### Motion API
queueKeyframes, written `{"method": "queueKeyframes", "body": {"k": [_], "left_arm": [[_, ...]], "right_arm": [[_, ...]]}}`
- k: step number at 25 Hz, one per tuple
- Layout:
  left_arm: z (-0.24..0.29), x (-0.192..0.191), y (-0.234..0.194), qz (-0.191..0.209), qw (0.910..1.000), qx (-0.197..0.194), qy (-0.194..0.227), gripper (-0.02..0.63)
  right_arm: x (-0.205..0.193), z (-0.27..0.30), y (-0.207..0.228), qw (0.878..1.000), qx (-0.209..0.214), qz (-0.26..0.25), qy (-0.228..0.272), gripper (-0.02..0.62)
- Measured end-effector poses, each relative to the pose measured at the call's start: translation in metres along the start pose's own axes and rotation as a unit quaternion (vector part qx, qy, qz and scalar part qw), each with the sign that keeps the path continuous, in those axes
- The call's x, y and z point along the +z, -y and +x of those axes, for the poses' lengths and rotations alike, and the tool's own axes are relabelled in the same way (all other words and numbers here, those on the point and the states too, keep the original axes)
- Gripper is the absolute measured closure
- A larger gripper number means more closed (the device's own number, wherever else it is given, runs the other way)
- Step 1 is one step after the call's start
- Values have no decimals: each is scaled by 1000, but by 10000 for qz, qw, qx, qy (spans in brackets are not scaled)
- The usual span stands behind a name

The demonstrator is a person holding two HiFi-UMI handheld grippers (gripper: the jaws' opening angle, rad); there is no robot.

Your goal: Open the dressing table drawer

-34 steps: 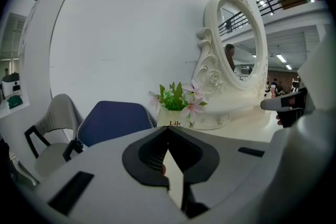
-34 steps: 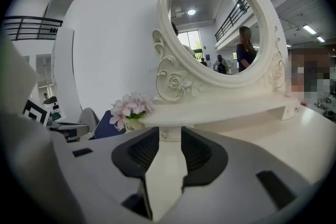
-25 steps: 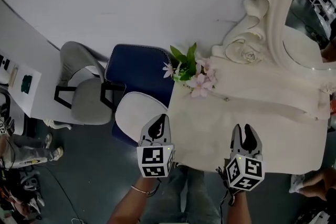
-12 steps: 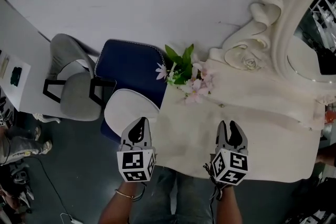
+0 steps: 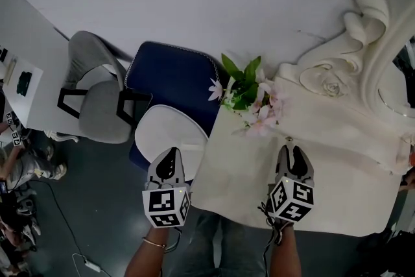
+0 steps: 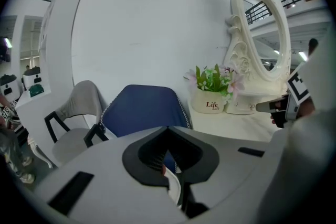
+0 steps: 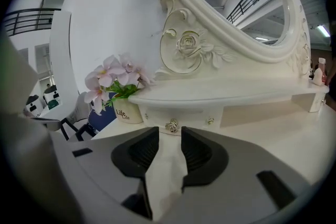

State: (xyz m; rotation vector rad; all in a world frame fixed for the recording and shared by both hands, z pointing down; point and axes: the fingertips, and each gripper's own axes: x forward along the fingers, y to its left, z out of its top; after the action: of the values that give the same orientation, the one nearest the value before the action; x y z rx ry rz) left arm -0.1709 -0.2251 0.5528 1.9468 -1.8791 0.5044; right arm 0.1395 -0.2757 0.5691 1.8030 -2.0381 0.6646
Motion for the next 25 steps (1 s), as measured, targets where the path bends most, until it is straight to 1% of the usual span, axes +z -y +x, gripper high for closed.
{"method": "queueKeyframes", "body": {"k": [4, 9, 19, 25], "left_arm": [[4, 1, -4, -95, 9999, 60, -5, 600], [8, 1, -8, -110, 9999, 90, -39, 599], [12, -4, -15, -153, 9997, 127, -138, 600], [13, -4, -14, -154, 9997, 118, -155, 599]], "right_arm": [[2, 10, 2, 9999, -82, -25, -85, 450], [0, 21, 2, 9997, -164, 12, -189, 446], [5, 32, 4, 9990, -409, 131, -140, 446], [5, 31, 6, 9984, -551, 127, -91, 468]]}}
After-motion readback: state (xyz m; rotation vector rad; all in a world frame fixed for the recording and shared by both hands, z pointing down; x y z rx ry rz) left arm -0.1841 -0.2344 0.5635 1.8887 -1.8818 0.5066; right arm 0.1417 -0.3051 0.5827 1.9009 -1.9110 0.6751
